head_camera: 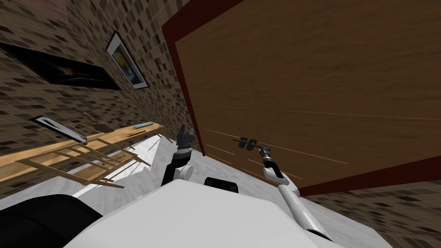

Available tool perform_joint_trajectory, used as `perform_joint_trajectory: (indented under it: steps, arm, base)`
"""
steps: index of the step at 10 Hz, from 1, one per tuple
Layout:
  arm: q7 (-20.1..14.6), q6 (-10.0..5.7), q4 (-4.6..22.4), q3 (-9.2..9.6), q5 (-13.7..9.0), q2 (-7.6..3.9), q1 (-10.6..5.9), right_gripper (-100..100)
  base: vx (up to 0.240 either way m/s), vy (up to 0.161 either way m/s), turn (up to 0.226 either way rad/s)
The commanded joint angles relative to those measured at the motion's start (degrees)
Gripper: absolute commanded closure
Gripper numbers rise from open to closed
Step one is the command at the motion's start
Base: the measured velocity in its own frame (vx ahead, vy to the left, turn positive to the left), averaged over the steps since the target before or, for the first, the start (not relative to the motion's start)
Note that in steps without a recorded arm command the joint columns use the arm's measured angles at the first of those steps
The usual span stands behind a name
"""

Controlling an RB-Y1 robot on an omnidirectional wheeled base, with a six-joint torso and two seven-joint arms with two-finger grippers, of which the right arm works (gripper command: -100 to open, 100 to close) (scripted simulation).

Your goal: Pull the door open

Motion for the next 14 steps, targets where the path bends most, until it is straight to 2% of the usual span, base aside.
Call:
perform_joint_trajectory:
  steps: [1, 6, 7, 8, 10, 14]
  arm:
    - [0.06, -0.03, 0.11, -0.03, 0.01, -0.02, 0.02, 100]
    - [0.06, -0.03, 0.11, -0.03, 0.01, -0.02, 0.02, 100]
    - [-0.51, -0.19, 0.09, 0.22, -0.08, -0.71, 0.68, 100]
    - [-0.73, -0.28, 0.02, 0.38, -0.10, -0.94, 0.85, 100]
    - [-1.84, -0.76, -0.49, 1.53, -0.11, -1.86, 1.50, 100]
    - [-4.46, -1.97, -2.03, 4.96, 0.06, -3.39, 2.50, 100]
  base:
    - [-0.010, -0.008, -0.029]
    - [-0.017, -0.004, 0.003]
    - [-0.096, -0.029, 0.043]
    - [-0.156, -0.051, 0.061]
    - [-0.194, -0.038, 0.112]
    - [-0.213, -0.071, 0.155]
